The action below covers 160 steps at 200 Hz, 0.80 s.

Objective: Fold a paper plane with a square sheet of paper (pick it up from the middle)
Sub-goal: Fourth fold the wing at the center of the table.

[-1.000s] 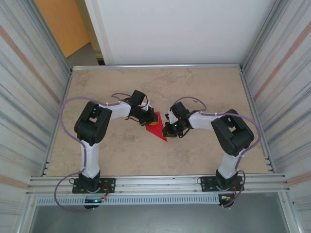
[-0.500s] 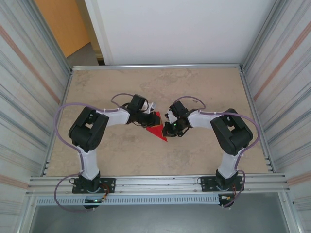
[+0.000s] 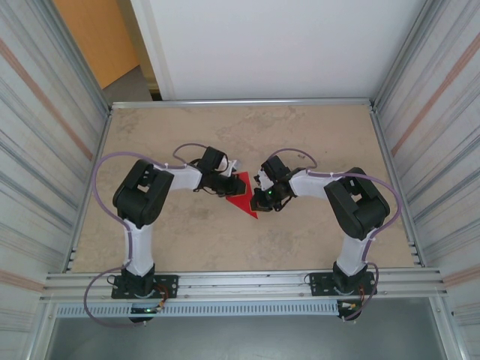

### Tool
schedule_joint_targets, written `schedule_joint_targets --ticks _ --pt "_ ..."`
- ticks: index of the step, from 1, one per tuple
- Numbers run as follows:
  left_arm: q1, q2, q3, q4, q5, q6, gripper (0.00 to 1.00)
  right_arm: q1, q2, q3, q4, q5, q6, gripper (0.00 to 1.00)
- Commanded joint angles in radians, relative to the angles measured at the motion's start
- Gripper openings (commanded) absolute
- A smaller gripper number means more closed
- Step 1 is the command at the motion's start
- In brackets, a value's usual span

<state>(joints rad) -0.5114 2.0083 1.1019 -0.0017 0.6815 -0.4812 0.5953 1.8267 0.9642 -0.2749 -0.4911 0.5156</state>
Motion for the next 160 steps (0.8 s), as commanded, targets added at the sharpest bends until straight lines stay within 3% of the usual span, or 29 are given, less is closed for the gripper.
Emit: schedule_joint_targets --ticks 1,125,160 --pt "0.067 0.055 0.039 -0.048 -0.096 0.087 0.11 0.002 0.101 -0.069 -0.178 0.199 0.017 0.08" --pt "0.273 0.185 0.207 -0.121 -0.128 0.113 0.11 -0.025 0.091 -0.072 -0.163 0.178 0.037 0.09" --pt "0.29 0.2 0.275 -0.16 -0.133 0.116 0.11 -0.025 0.072 -0.065 -0.143 0.154 0.045 0.09"
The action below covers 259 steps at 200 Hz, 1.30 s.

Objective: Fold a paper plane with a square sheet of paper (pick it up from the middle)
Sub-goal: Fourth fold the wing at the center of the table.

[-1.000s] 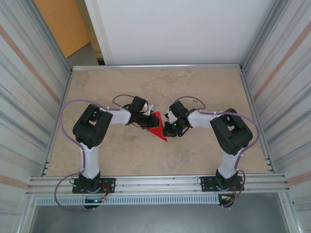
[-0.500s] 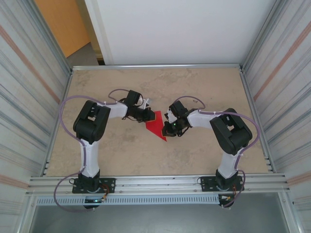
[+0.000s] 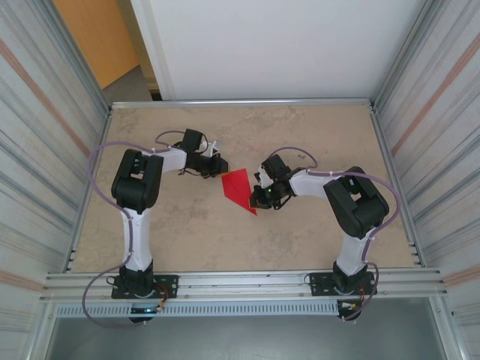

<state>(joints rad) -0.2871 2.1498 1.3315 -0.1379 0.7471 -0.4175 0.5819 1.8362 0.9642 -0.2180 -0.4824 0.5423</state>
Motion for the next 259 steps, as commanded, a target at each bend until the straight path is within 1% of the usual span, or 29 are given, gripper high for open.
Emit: schedule_joint_targets --ticks 1,33,55,73,93,102,114,139,158,173,180,187,214,233,245,259 --pt "0.066 0.058 0.047 -0.026 -0.2 0.053 0.11 -0.012 0.061 -0.065 -0.199 0.145 0.019 0.1" --pt "0.066 0.059 0.116 -0.096 -0.219 0.071 0.11 -0.007 0.038 -0.045 -0.155 0.099 0.038 0.12" --pt "0.066 0.015 0.121 -0.104 -0.216 0.05 0.14 -0.004 -0.002 -0.012 -0.087 0.059 0.075 0.16" --pt "0.066 -0.048 0.081 -0.073 -0.2 0.007 0.16 -0.004 -0.063 0.018 -0.005 0.04 0.127 0.24" --pt "0.066 -0.177 -0.01 -0.032 -0.201 -0.05 0.2 -0.004 -0.134 0.02 0.099 0.053 0.177 0.34" --pt "0.066 -0.23 -0.059 -0.014 -0.207 -0.069 0.25 -0.005 -0.159 0.016 0.125 0.07 0.19 0.4" --pt "0.065 -0.303 -0.136 0.013 -0.21 -0.101 0.33 -0.01 -0.184 0.013 0.135 0.102 0.196 0.45" --pt "0.065 -0.453 -0.302 0.069 -0.211 -0.157 0.46 -0.034 -0.23 -0.03 0.155 0.137 0.188 0.5" --pt "0.063 -0.557 -0.42 0.095 -0.23 -0.208 0.53 -0.061 -0.245 -0.054 0.171 0.111 0.157 0.53" --pt "0.062 -0.625 -0.507 0.137 -0.22 -0.256 0.61 -0.082 -0.235 -0.041 0.153 0.059 0.104 0.53" --pt "0.062 -0.652 -0.543 0.16 -0.201 -0.281 0.66 -0.09 -0.227 -0.039 0.151 0.035 0.078 0.53" --pt "0.06 -0.674 -0.58 0.19 -0.182 -0.296 0.72 -0.097 -0.218 -0.034 0.149 0.014 0.052 0.53" --pt "0.062 -0.729 -0.677 0.27 -0.145 -0.341 0.88 -0.122 -0.143 0.018 0.108 -0.044 -0.057 0.52" --pt "0.062 -0.749 -0.71 0.31 -0.13 -0.36 0.95 -0.135 -0.071 0.078 0.079 -0.122 -0.119 0.51" --pt "0.062 -0.76 -0.732 0.347 -0.127 -0.373 0.98 -0.136 -0.042 0.114 0.059 -0.148 -0.157 0.5" --pt "0.062 -0.77 -0.744 0.363 -0.132 -0.378 0.99 -0.136 -0.012 0.149 0.048 -0.173 -0.19 0.49"
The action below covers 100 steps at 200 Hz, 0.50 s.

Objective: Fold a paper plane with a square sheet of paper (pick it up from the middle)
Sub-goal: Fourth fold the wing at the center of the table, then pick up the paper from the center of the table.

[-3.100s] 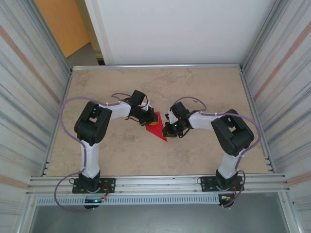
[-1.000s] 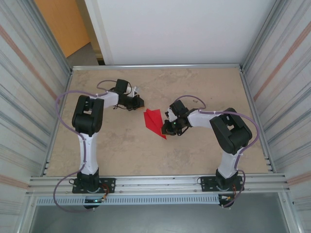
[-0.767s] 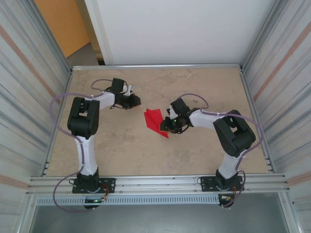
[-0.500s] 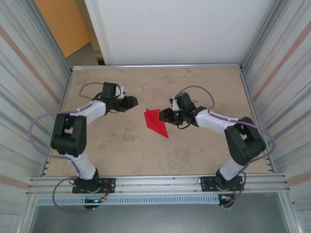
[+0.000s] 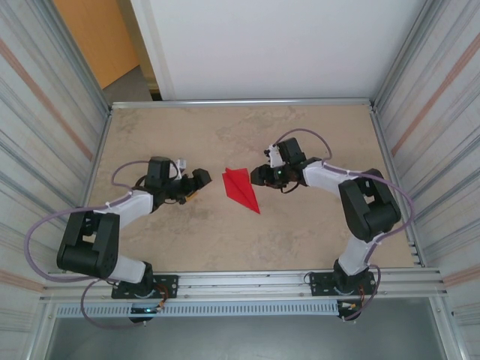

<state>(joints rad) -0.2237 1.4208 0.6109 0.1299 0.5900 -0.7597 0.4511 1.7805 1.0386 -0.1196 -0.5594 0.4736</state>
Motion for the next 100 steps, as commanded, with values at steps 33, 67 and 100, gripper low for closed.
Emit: schedule_joint_targets --ticks 33,67,100 --pt "-0.015 -0.038 -0.027 0.107 0.034 -0.043 0.99 -0.008 0.135 0.149 -0.079 -0.134 -0.164 0.45" --pt "-0.038 -0.034 -0.014 0.093 0.046 -0.04 0.99 -0.012 0.214 0.208 -0.096 -0.166 -0.168 0.37" --pt "-0.058 0.004 0.009 0.093 0.061 -0.02 0.98 -0.015 0.253 0.233 -0.095 -0.196 -0.18 0.26"
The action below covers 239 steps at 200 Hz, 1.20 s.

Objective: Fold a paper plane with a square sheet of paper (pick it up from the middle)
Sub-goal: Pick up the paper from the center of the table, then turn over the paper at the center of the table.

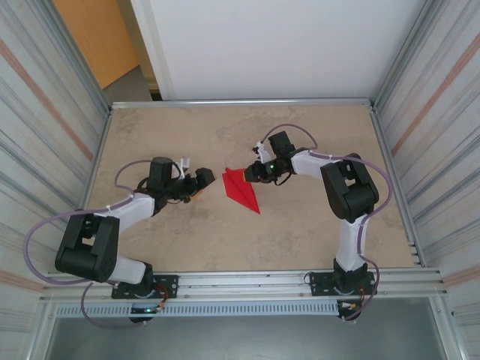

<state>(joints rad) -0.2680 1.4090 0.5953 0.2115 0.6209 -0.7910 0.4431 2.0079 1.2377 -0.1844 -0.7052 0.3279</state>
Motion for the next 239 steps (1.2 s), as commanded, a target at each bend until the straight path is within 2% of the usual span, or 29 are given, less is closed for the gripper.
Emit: schedule_joint_targets --ticks 1,29,52,91,116,153,179,209,239 --pt "-0.014 0.017 0.025 0.012 0.032 0.012 0.98 -0.007 0.026 0.034 -0.03 -0.051 -0.035 0.26" --pt "-0.029 0.069 0.045 0.06 0.061 0.01 0.95 -0.02 0.014 0.029 -0.021 -0.091 -0.039 0.11" --pt "-0.047 0.102 0.068 0.114 0.093 0.001 0.92 -0.026 -0.046 -0.003 0.024 -0.111 -0.013 0.06" --pt "-0.094 0.107 0.115 0.2 0.144 0.007 0.88 -0.039 -0.181 -0.06 0.103 -0.161 0.083 0.04" --pt "-0.137 0.08 0.15 0.21 0.162 0.034 0.87 -0.044 -0.255 -0.093 0.193 -0.205 0.199 0.04" --pt "-0.184 0.034 0.185 0.214 0.152 0.07 0.85 -0.044 -0.316 -0.143 0.392 -0.27 0.41 0.04" --pt "-0.185 0.032 0.187 0.251 0.141 0.059 0.82 -0.043 -0.346 -0.161 0.472 -0.302 0.49 0.05" --pt "-0.191 0.065 0.192 0.343 0.173 0.027 0.73 -0.046 -0.371 -0.163 0.503 -0.325 0.529 0.05" --pt "-0.201 0.07 0.182 0.425 0.187 0.026 0.59 -0.047 -0.382 -0.169 0.533 -0.335 0.561 0.05"
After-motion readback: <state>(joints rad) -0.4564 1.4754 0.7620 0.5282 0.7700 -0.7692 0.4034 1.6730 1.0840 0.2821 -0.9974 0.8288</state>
